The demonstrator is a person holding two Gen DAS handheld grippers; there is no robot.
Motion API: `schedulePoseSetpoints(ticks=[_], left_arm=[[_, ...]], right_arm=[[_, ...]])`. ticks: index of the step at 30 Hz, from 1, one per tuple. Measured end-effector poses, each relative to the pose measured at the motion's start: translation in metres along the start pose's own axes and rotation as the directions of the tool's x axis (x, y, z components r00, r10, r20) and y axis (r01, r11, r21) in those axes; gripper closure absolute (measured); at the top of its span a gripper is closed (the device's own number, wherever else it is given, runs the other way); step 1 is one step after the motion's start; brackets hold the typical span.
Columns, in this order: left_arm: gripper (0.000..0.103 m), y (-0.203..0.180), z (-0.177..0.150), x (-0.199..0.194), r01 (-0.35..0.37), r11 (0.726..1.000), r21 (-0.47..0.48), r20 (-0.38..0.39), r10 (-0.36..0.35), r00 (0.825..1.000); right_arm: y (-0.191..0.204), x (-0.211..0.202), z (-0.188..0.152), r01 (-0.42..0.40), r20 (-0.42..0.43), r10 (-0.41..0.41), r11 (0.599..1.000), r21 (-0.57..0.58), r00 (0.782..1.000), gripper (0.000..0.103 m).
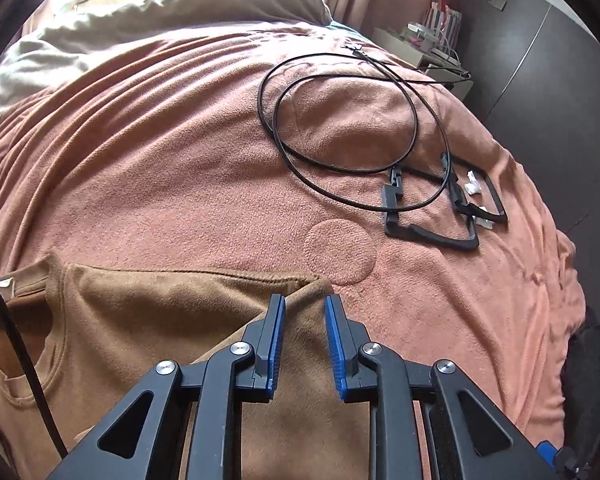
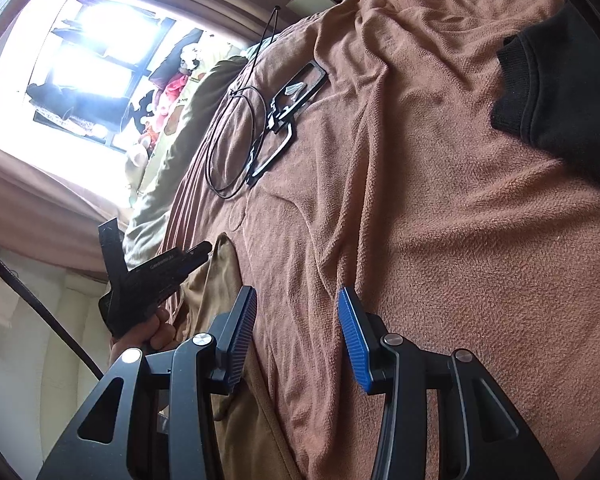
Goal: Fold small clothes
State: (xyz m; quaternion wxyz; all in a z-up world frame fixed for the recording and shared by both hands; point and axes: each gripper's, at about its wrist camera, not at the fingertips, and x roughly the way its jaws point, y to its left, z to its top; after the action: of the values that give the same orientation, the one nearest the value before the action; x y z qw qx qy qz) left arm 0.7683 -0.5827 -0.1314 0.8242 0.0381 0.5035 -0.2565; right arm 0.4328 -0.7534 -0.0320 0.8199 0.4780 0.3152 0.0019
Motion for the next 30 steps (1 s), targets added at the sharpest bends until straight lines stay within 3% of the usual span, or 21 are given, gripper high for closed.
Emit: schedulePoseSetpoints(ticks=[11, 15, 25, 28, 30], left_arm=[[0.08, 0.015, -0.047, -0.038, 0.033, 0.999, -0.016, -0.043, -0.034, 0.999], [0.08, 0.008, -0.073, -0.047, 0.057, 0.998, -0.001, -0.061, -0.057, 0.997], [0.08, -0.019, -0.126, -0.048, 0.141, 0.99, 0.013, -0.119, -0.139, 0.983], [0.083, -0.027, -0.134, -0.049, 0.146, 0.989, 0.035, -0.131, -0.14, 0.981], [0.091, -0.033, -0.137, -0.05, 0.156, 0.986, 0.053, -0.147, -0.147, 0.978]], right_arm=[[0.018, 0.02, -0.002, 0.011, -0.046, -0.014, 0.997, -0.071, 0.999, 0.063], [0.023, 0.024, -0.006, 0.027, -0.049, -0.031, 0.996, -0.081, 0.998, 0.051], [0.031, 0.024, -0.008, -0.004, -0.054, -0.001, 0.996, -0.091, 0.999, 0.05], [0.027, 0.023, -0.008, -0.012, -0.049, 0.008, 0.996, -0.085, 0.999, 0.05], [0.025, 0.023, -0.006, -0.014, -0.047, 0.01, 0.997, -0.078, 0.999, 0.05]])
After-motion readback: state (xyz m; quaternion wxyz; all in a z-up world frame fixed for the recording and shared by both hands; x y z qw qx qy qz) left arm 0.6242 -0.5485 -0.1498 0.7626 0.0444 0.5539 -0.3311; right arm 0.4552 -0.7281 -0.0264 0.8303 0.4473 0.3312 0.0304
